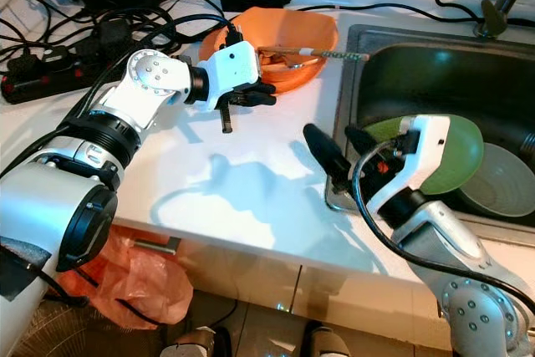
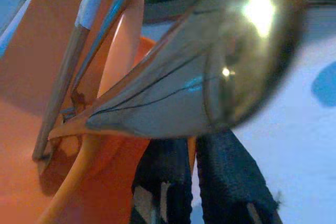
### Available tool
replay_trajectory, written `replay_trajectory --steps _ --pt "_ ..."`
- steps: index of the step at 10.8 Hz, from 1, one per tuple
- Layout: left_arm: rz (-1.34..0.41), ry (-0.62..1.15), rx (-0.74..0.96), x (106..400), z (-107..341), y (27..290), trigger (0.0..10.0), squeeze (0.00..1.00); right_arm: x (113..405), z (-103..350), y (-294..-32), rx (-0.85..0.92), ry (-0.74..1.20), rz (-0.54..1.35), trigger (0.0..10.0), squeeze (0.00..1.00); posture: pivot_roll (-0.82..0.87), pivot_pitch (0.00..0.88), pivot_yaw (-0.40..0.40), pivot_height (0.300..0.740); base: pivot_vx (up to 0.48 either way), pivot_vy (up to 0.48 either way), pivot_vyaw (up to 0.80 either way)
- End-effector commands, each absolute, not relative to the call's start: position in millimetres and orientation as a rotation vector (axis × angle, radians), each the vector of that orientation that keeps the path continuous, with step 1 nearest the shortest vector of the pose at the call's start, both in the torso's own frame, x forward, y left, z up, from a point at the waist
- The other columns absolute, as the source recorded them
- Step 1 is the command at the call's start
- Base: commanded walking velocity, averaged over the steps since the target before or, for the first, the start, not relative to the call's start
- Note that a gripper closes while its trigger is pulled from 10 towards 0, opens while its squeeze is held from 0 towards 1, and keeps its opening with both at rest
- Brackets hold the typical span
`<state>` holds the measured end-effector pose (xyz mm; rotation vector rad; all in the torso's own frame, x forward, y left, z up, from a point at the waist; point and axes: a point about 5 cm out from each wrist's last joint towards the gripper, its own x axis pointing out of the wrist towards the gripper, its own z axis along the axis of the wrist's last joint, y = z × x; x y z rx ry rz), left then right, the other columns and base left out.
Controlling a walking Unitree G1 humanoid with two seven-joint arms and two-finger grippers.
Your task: Kitchen organization
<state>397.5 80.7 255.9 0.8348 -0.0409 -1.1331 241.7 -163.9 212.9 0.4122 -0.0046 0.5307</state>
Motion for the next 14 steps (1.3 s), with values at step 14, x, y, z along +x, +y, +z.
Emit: replay_trajectory --steps 14 --pt "-1.382 -0.141 0.682 358.5 212.0 58.0 0.0 0.0 253.7 213.3 -196.2 0.262 0.004 0.5 10.0 0.0 -0.11 0.037 0.034 0.74 0.0 0.0 0.0"
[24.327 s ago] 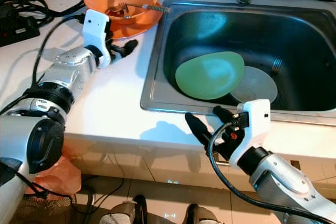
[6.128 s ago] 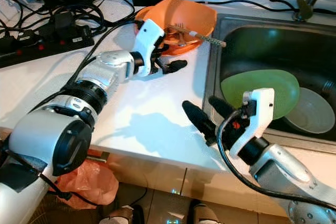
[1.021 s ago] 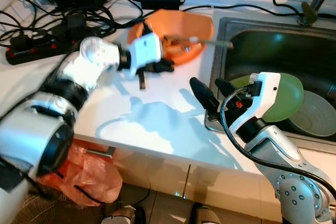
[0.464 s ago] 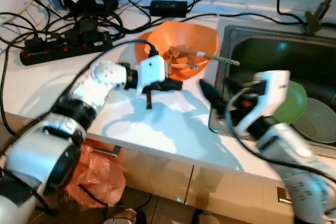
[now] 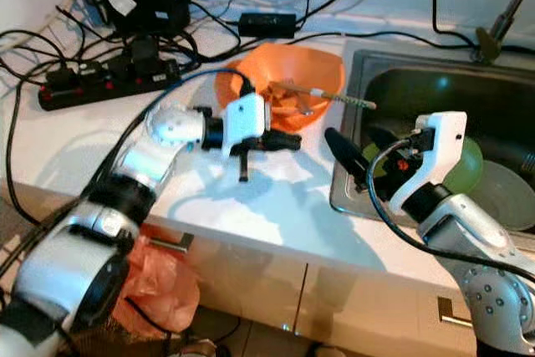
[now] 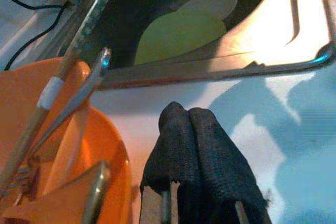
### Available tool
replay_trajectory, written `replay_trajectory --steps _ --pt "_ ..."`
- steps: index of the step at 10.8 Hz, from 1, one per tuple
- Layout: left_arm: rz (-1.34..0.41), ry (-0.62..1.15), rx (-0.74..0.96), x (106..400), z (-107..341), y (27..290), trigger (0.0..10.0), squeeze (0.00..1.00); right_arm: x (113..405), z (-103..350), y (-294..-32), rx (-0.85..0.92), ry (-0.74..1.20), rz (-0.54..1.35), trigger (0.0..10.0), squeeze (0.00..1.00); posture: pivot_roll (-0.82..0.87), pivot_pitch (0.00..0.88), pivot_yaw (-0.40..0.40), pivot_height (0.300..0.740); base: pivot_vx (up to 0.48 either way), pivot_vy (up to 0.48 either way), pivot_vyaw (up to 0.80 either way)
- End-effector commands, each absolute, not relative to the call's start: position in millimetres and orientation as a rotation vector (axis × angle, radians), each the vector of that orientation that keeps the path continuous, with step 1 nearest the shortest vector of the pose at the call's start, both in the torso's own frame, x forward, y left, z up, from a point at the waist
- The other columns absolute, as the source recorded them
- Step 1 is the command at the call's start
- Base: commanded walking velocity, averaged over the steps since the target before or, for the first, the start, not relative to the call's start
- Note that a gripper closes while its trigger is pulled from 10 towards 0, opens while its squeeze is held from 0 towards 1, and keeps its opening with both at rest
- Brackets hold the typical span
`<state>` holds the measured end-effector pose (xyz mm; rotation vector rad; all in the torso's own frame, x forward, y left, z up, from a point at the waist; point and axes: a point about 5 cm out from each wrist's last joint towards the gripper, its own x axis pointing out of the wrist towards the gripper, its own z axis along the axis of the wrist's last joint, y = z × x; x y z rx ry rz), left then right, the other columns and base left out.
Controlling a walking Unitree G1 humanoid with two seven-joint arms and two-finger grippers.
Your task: Kitchen organization
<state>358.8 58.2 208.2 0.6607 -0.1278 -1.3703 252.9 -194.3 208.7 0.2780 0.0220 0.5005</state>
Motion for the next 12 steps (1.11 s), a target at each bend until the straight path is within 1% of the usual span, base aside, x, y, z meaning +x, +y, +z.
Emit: replay_trajectory --steps 1,2,3,5,6,7,9,10,12 --pt "-1.387 -0.134 0.653 356.1 212.2 58.6 1.9 0.0 255.5 213.5 -196.7 0.261 0.002 0.501 10.0 0.0 -0.09 0.03 0.03 0.74 0.0 0.0 0.0" --pt "-1.374 -0.15 0.624 353.9 212.9 59.2 10.0 0.85 256.6 213.5 -196.3 0.259 0.001 0.505 10.0 0.0 -0.09 0.03 0.03 0.74 0.0 0.0 0.0" --pt "-1.377 -0.166 0.564 347.2 210.4 59.6 10.0 1.0 257.8 213.4 -196.1 0.26 0.0 0.508 10.0 0.0 -0.09 0.03 0.029 0.74 0.0 0.0 0.0" --pt "-1.354 -0.247 0.38 330.4 212.2 57.7 10.0 1.0 259.2 212.7 -196.0 0.264 -0.002 0.512 10.0 0.0 -0.08 0.033 0.027 0.74 0.0 0.0 0.0" --pt "-1.291 -0.295 0.329 324.7 212.1 63.5 10.0 1.0 260.5 211.6 -195.4 0.267 0.0 0.516 10.0 0.0 -0.07 0.036 0.02 0.74 0.0 0.0 0.0" --pt "-1.169 -0.283 0.273 327.9 207.8 75.3 10.0 1.0 261.7 211.3 -195.1 0.269 0.001 0.521 10.0 0.0 -0.07 0.038 0.015 0.74 0.0 0.0 0.0" --pt "-1.058 -0.155 0.251 335.6 186.1 91.5 10.0 1.0 264.6 211.5 -193.0 0.276 0.0 0.534 10.0 0.0 -0.06 0.039 0.005 0.74 0.0 0.0 0.0" --pt "-1.026 -0.124 0.258 343.1 179.8 90.8 10.0 1.0 265.8 213.0 -192.3 0.275 -0.006 0.537 10.0 0.0 -0.07 0.039 0.008 0.74 0.0 0.0 0.0" --pt "-0.994 -0.127 0.247 349.5 181.9 88.7 10.0 1.0 265.2 213.5 -192.5 0.275 -0.011 0.534 10.0 0.0 -0.08 0.041 0.015 0.74 0.0 0.0 0.0"
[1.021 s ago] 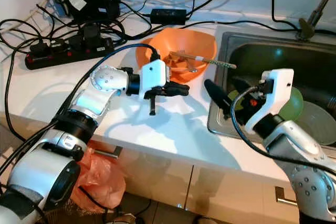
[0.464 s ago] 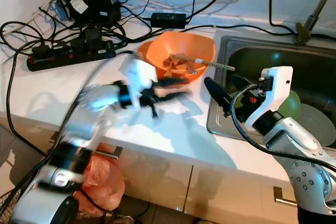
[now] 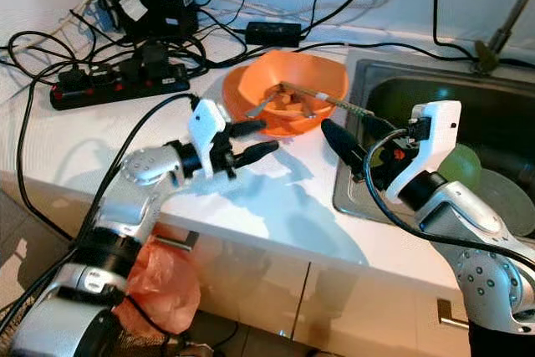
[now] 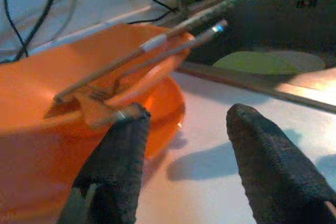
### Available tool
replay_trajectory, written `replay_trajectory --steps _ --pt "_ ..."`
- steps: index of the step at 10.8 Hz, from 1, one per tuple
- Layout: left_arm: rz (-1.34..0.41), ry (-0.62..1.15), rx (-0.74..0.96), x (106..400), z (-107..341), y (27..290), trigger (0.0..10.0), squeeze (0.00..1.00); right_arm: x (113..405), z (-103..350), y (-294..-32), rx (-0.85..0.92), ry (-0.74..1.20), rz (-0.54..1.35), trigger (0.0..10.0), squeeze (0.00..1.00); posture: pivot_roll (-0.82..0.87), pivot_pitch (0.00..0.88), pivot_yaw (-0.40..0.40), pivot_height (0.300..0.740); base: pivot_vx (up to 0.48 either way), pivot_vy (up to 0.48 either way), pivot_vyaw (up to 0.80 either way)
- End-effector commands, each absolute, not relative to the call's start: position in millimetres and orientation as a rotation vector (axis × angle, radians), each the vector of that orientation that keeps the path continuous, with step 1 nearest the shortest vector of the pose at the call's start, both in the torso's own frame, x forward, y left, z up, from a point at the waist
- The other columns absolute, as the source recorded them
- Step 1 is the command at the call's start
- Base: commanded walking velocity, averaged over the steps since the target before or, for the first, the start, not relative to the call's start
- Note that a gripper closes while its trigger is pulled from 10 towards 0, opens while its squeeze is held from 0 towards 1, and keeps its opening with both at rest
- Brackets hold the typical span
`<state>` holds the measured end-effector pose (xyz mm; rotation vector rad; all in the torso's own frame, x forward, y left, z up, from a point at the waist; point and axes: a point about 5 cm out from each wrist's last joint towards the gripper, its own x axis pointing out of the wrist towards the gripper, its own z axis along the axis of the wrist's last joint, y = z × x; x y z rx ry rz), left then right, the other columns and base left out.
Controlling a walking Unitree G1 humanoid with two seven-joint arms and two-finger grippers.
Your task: Kitchen organization
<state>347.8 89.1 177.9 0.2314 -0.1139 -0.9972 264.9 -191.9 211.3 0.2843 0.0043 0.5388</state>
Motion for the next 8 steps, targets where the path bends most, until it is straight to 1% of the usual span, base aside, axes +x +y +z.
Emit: replay_trajectory --steps 1,5,8 --pt "-0.969 -0.133 0.248 352.0 184.2 90.6 10.0 1.0 264.6 213.1 -192.4 0.277 -0.011 0.533 10.0 0.0 -0.08 0.044 0.014 0.74 0.0 0.0 0.0" --pt "-0.81 -0.086 0.272 371.9 185.7 109.7 10.0 1.0 264.8 212.0 -189.7 0.287 -0.01 0.537 10.0 0.0 -0.07 0.045 0.015 0.74 0.0 0.0 0.0" --pt "-0.719 0.027 0.224 390.9 186.4 119.4 10.0 1.0 263.8 211.8 -189.0 0.295 -0.015 0.533 10.0 0.0 -0.08 0.044 0.018 0.74 0.0 0.0 0.0"
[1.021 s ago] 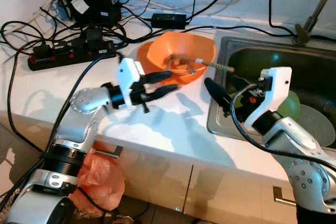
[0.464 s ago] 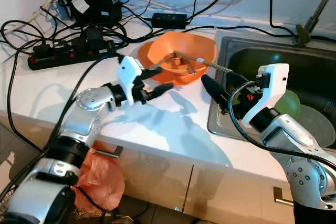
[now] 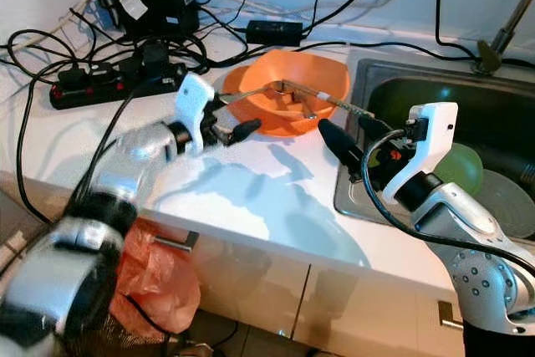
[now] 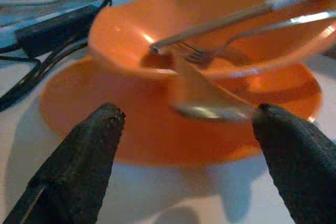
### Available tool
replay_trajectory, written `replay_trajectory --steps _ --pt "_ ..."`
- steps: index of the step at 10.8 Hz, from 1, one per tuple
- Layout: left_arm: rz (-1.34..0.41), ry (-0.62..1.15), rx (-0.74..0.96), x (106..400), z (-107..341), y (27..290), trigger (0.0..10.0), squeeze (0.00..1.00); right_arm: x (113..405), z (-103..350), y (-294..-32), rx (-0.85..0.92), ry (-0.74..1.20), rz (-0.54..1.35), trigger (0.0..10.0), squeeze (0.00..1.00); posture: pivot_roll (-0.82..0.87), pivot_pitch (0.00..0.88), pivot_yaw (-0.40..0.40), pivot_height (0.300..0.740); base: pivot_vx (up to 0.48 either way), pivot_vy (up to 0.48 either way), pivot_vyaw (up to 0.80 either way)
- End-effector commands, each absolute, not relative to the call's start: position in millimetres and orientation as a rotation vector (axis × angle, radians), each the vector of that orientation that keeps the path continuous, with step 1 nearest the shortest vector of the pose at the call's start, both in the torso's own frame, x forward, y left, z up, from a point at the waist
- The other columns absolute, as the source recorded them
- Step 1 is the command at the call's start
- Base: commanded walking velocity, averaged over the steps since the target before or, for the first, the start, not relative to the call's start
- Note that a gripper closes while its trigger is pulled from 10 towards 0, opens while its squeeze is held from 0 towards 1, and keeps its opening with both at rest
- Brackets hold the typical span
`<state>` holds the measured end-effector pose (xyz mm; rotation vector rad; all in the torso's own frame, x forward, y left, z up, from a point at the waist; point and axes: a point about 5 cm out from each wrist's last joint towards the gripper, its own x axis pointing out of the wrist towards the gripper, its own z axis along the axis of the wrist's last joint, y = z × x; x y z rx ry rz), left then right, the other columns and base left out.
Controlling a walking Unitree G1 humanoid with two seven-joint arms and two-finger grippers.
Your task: Kitchen organization
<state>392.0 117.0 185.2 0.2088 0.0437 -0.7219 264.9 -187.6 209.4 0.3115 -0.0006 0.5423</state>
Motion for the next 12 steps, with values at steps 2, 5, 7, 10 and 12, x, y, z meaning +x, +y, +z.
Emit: replay_trajectory --steps 2,5,7,10,12 --pt "-0.677 0.068 0.181 397.4 190.0 121.2 10.0 0.88 263.1 211.2 -187.0 0.298 -0.015 0.535 10.0 0.0 -0.08 0.044 0.019 0.74 0.0 0.0 0.0" --pt "-0.608 0.165 0.091 407.2 194.7 112.0 10.0 0.0 260.5 209.0 -184.3 0.303 -0.014 0.529 10.0 0.0 -0.09 0.049 0.045 0.74 0.0 0.0 0.0" --pt "-0.594 0.244 0.154 408.3 190.0 108.7 10.0 0.0 257.9 208.5 -183.9 0.304 -0.018 0.52 10.0 0.0 -0.1 0.047 0.056 0.74 0.0 0.0 0.0" --pt "-0.622 0.309 0.212 408.6 190.7 103.6 10.0 0.0 256.8 208.9 -184.2 0.309 -0.027 0.51 10.0 0.0 -0.1 0.049 0.064 0.74 0.0 0.0 0.0" --pt "-0.701 0.424 0.319 402.7 177.8 94.9 10.0 0.0 256.0 209.6 -184.2 0.311 -0.034 0.504 10.0 0.0 -0.1 0.052 0.065 0.74 0.0 0.0 0.0"
